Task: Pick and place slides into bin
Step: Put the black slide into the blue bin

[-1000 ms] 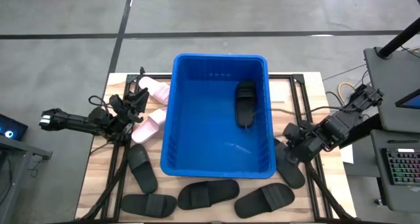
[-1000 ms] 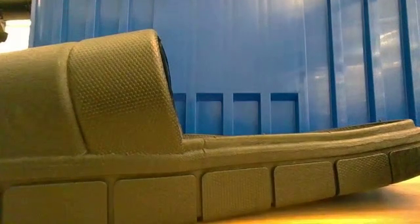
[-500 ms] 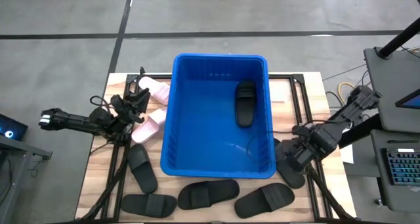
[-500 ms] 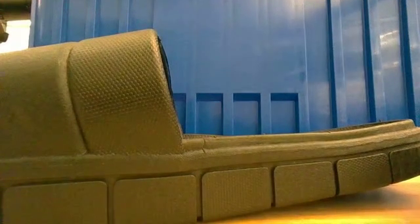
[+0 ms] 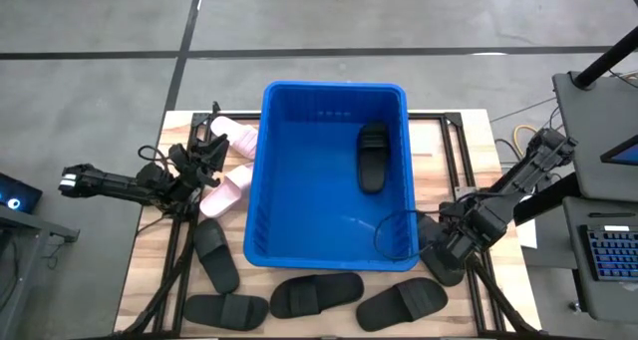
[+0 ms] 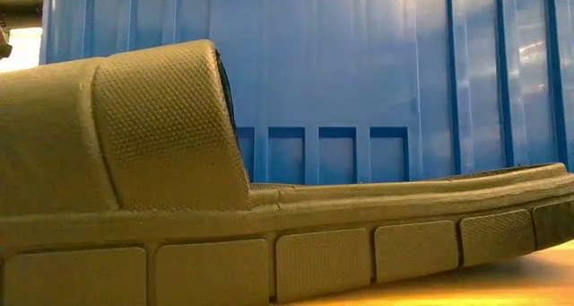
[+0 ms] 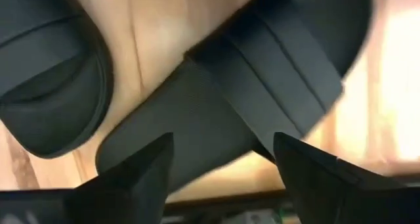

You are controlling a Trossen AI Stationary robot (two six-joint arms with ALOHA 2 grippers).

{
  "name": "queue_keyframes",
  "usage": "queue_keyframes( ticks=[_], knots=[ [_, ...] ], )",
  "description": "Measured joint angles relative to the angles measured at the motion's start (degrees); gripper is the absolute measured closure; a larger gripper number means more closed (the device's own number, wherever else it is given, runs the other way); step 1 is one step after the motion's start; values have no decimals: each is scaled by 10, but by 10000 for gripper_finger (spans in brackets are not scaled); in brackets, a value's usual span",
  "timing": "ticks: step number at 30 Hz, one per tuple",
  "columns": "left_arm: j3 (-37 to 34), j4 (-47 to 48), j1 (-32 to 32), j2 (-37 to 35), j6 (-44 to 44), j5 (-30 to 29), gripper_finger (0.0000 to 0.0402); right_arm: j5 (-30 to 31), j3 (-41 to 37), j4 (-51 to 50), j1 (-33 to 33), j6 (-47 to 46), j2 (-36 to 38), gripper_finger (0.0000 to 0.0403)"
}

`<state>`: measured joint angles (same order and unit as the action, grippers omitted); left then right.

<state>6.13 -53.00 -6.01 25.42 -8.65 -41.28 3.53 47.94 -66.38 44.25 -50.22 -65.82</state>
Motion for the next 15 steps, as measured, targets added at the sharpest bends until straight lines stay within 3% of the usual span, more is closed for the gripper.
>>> queue_keyframes(
  ticks=[8,15],
  knots=[
    [0,1,0,2,-1,0,253,4,-37,6,0,-31,-23,147],
    [0,-1,0,12,-2,0,253,57,-40,8,0,6,-83,171]
  ],
)
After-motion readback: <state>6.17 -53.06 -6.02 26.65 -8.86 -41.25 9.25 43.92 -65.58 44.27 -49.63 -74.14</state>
